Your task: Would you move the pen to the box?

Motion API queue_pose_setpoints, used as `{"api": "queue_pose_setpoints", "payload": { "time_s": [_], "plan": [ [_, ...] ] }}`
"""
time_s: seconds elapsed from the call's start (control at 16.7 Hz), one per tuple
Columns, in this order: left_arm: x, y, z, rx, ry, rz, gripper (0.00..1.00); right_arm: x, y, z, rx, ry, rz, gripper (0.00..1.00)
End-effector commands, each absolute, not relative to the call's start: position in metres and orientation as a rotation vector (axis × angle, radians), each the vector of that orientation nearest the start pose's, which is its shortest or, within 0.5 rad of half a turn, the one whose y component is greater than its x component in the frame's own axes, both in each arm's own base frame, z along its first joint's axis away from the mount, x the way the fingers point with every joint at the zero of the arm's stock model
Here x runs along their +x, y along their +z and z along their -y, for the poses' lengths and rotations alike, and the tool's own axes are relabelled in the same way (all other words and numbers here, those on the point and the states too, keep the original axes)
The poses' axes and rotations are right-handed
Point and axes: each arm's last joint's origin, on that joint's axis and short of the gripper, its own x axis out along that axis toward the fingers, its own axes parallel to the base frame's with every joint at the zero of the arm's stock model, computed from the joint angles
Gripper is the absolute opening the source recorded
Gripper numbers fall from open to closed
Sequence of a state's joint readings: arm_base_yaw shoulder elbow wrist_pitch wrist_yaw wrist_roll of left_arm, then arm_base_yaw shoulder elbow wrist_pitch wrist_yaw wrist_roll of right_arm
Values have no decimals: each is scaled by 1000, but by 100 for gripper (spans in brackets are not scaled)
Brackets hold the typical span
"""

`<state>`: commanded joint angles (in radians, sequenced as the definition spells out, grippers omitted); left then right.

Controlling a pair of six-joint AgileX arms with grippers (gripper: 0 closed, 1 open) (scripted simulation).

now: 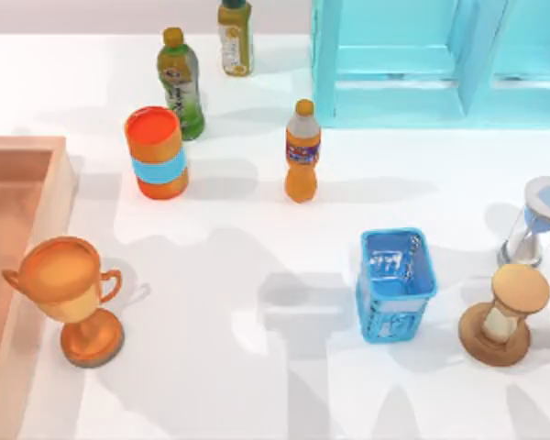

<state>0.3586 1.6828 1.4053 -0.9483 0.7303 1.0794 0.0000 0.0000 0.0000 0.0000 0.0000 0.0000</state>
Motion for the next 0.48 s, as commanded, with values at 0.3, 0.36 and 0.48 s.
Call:
{"api": "queue_pose_setpoints", "payload": {
  "time_s": [0.3, 0.36, 0.48],
  "plan": [
    [291, 268, -157, 340, -1004, -607, 0, 106, 160, 1, 0, 0, 0, 100],
    [285, 268, -163, 332, -1028, -573, 0, 106, 160, 1, 0, 0, 0, 100],
    [274, 267, -173, 311, -1068, -505, 0, 106, 160, 1, 0, 0, 0, 100]
  ]
}}
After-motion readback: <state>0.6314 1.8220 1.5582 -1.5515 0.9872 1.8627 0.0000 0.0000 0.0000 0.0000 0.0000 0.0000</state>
